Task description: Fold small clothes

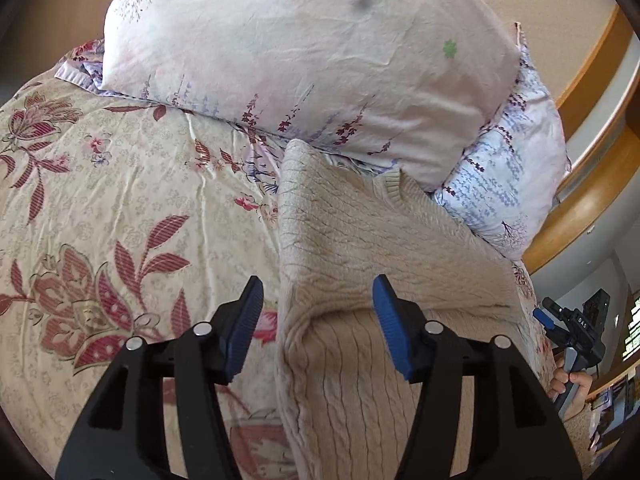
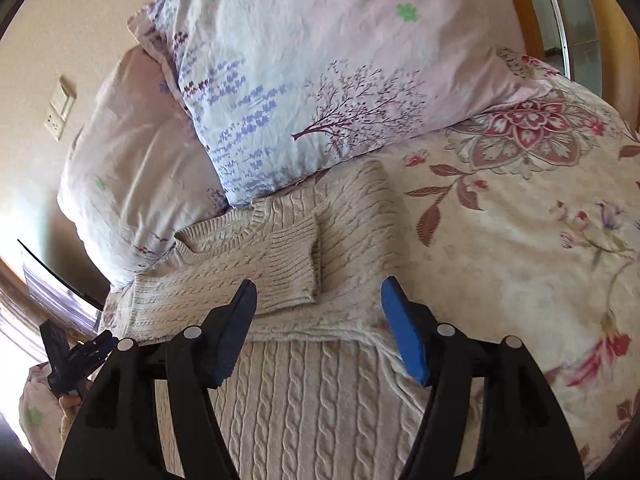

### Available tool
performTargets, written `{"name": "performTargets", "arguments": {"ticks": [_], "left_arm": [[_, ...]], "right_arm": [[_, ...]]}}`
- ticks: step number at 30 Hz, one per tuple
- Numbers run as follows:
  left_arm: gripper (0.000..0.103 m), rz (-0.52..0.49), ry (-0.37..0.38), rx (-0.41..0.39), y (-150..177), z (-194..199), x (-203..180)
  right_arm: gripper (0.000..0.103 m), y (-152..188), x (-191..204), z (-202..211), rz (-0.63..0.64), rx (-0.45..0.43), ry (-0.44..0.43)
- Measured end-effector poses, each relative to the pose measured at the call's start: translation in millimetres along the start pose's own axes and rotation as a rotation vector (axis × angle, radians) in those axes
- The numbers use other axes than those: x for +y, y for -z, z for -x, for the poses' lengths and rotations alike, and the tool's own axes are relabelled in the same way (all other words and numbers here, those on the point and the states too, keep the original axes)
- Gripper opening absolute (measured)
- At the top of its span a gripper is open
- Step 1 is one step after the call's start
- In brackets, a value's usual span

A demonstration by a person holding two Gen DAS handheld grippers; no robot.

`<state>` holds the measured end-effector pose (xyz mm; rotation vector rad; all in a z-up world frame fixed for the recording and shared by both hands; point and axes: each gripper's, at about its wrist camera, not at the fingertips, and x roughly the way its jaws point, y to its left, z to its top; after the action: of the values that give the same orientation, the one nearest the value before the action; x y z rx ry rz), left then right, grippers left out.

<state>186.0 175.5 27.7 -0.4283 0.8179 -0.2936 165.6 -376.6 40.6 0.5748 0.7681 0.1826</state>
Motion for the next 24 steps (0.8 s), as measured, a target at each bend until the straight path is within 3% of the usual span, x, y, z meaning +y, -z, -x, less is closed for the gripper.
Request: {"name": "performTargets", "arguments": {"ticks": [6, 11, 15, 24], "left_arm": [[0.059, -0.001, 0.061, 0.004, 40, 36, 6], [0.058, 0.099, 0.133, 0.037, 74, 46, 20], [0.056, 0.141, 0.155, 0.043, 94, 52, 24], [0.042, 0.129, 0.173, 0.054, 127, 65, 13]], "right_arm": [[0.066, 28, -41, 41, -0.112, 0.018, -0.089], [0.065, 57, -54, 52, -0.137, 0.063, -0.115], [0.058, 76, -61, 57, -0.181, 0.086, -0.162], [0.046, 104, -61, 66, -0.184, 0.125, -0.193]]}}
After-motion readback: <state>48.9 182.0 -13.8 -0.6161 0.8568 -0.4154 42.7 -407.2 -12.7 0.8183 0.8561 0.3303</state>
